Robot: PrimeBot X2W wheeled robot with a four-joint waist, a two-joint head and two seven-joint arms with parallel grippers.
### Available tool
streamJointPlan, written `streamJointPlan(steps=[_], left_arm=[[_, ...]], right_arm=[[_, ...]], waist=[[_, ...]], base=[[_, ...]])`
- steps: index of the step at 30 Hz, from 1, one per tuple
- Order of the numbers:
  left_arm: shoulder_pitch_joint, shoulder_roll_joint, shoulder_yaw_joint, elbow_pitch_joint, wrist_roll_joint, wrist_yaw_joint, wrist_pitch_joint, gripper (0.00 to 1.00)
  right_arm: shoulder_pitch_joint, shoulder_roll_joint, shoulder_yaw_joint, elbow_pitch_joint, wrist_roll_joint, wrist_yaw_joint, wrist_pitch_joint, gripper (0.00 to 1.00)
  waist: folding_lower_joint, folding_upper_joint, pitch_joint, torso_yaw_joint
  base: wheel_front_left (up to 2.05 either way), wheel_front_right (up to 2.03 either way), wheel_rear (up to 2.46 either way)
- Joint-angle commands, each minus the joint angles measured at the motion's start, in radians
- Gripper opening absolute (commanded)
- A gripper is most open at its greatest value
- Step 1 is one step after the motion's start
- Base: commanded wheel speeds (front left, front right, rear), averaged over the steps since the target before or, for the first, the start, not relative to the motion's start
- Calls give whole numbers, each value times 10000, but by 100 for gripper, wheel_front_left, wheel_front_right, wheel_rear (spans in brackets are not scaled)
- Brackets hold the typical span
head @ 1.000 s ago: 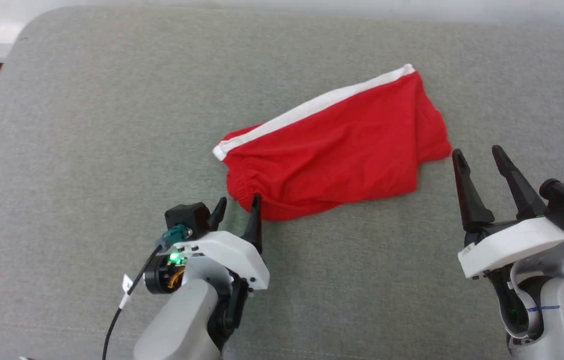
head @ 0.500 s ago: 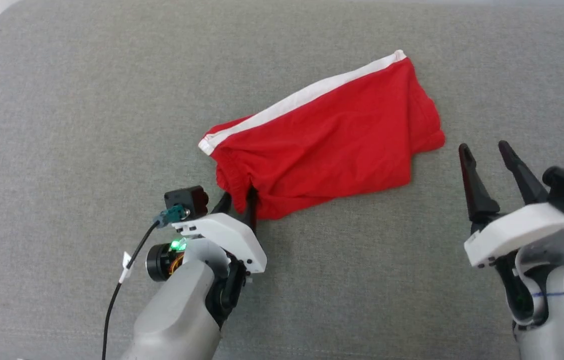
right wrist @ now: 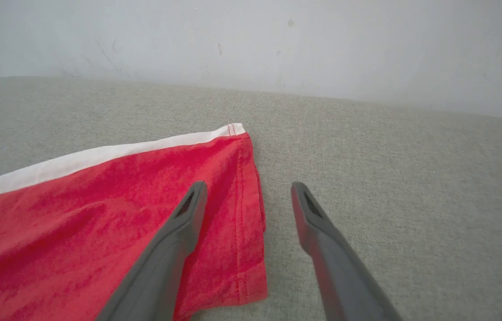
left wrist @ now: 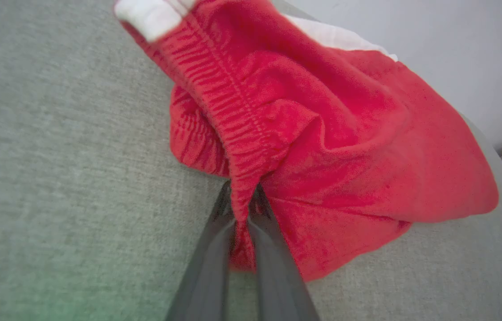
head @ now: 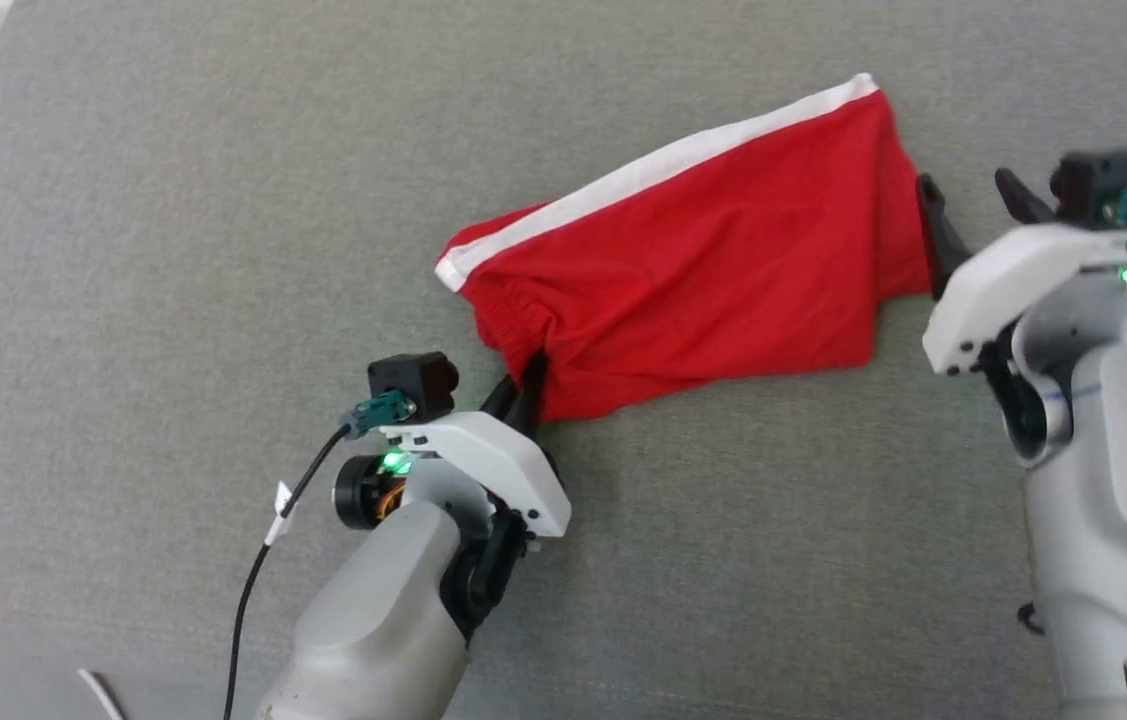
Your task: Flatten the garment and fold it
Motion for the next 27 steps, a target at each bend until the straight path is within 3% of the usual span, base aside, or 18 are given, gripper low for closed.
streamJointPlan(steps=[1,11,12,13,14,15,22,27], left_arm=[[-13,-46,-107,79,-74,6,41,0],[-235,-49,-732,-203,-511,141,-212,0],[-243,-49,-781,-195,-550,156,-239,0],[-244,-49,-823,-185,-602,163,-259,0],[-249,-50,-860,-169,-646,173,-280,0],[-257,-50,-893,-145,-675,186,-302,0],[-203,-35,-999,68,-801,116,-417,0],[140,264,-963,-81,-847,83,-461,0]], right_arm=[[-247,-2,-46,195,-145,-9,39,100],[-2115,8,-1101,3003,-1647,-9,2382,100],[-2172,9,-1094,3108,-1805,-9,2624,64],[-2209,10,-1103,3189,-1913,-9,2844,36],[-2229,10,-1135,3254,-1975,-9,3042,12],[-2235,11,-1139,3287,-2025,-9,3188,0],[-1727,17,-969,2562,-1519,-9,2424,0],[-570,21,-440,1152,-607,-9,2082,0]], waist=[[-1,-1,221,234],[-1,-1,624,655],[-1,-1,632,661],[-1,-1,633,660],[-1,-1,629,653],[-1,-1,620,640],[-1,-1,224,429],[-1,-1,-294,129]], base=[[0,0,0],[0,0,0],[0,0,0],[0,0,0],[0,0,0],[0,0,0],[0,0,0],[0,0,0]])
